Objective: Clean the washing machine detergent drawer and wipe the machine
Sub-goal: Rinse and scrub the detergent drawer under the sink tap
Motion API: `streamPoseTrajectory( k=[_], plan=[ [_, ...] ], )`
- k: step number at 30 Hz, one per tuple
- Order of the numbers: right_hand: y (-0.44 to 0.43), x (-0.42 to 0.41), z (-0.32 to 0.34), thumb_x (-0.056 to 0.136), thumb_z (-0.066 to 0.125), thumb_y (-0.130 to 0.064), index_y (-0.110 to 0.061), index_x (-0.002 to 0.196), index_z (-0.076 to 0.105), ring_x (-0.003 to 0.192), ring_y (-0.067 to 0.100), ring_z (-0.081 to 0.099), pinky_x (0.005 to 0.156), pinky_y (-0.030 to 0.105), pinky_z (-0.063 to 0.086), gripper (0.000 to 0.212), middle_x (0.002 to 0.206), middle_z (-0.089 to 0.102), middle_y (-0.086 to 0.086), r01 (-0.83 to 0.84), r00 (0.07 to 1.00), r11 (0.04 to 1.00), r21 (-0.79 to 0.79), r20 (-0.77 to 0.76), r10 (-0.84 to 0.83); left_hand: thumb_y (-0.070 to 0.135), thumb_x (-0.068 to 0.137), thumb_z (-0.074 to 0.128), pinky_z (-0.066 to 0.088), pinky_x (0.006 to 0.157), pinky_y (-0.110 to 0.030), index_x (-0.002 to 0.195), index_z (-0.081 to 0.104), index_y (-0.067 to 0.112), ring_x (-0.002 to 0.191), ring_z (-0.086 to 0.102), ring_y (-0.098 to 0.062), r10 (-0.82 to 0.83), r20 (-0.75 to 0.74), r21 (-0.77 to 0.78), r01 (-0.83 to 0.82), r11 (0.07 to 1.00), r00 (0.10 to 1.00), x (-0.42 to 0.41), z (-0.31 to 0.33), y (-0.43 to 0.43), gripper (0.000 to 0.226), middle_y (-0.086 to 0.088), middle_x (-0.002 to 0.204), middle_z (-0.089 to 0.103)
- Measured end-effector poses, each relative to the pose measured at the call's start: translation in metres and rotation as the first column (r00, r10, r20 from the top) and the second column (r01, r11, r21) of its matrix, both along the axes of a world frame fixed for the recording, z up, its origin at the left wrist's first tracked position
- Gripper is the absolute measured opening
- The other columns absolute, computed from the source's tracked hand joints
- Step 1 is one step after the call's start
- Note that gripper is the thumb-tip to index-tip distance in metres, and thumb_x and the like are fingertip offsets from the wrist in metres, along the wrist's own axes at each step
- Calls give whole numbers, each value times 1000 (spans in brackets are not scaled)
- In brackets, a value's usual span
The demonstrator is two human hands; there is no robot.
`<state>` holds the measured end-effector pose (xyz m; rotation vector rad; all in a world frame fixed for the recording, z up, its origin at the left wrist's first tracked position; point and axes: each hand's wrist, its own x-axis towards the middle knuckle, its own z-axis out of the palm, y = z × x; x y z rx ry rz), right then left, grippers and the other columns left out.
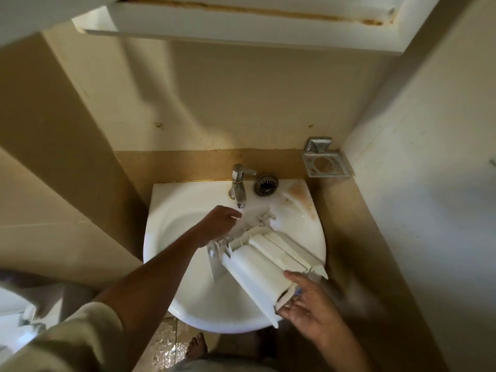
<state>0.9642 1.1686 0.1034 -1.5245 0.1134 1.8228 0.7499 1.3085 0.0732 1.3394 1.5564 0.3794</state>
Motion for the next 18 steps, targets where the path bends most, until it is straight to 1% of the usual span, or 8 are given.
streamPoseTrajectory(
  k=[2,4,5,9,11,13,15,18],
  plan=[
    [-4,-20,-7,81,72,-3,-6,113,64,99,38,65,84,51,52,33,107,70,23,115,993,993,15,-2,-115,-4,95,43,49,72,-12,118,73,5,103,66,-19,-25,-51,63,29,998,998,5,1,5,39,-4,123,69],
    [-3,-38,-11,81,73,-3,-7,111,65,99,37,65,80,49,55,31,111,70,23,189,982,981,49,18,-191,-4,92,42,52,84,-24,119,73,6,109,67,-27,9,-128,129,8,992,992,6,-2,3,42,-10,128,68],
    [-2,-47,-13,80,74,-3,-7,108,64,98,37,65,77,47,55,30,111,70,23,218,975,974,58,26,-220,-4,92,41,52,88,-29,122,71,6,112,66,-29,50,-134,151,-30,988,990,4,-4,0,43,-11,130,67],
    [6,-76,-10,80,78,-5,-6,108,64,95,35,66,71,44,57,31,111,69,22,351,936,935,57,-1,-351,7,99,48,47,106,-39,142,52,7,125,57,-31,214,-119,225,-184,957,969,-16,-26,-18,44,-13,146,54],
    [10,-84,-8,80,79,-8,-5,114,64,95,35,66,69,43,58,37,113,68,22,397,918,916,64,-2,-398,13,101,50,41,113,-44,151,39,10,134,50,-30,277,-62,166,-264,950,959,-28,-37,-26,52,-10,154,44],
    [15,-86,-8,80,80,-10,-5,118,64,100,36,66,73,45,59,41,116,68,22,424,904,902,79,14,-427,14,100,52,42,113,-46,153,35,13,135,49,-27,296,73,50,-300,952,952,-37,-44,-33,56,-8,156,43],
    [20,-85,-6,81,80,-13,-5,120,64,104,37,66,78,46,59,43,119,67,22,429,900,897,104,26,-434,13,100,53,39,115,-48,154,35,15,137,48,-26,263,186,-20,-264,964,947,-39,-44,-38,56,-5,158,41],
    [25,-90,0,82,80,-14,-4,121,62,102,36,67,74,44,60,44,118,67,23,412,908,902,130,32,-419,15,102,53,35,118,-47,157,29,16,140,43,-23,255,288,-51,-252,966,923,-36,-43,-45,60,-2,161,33]
  ],
)
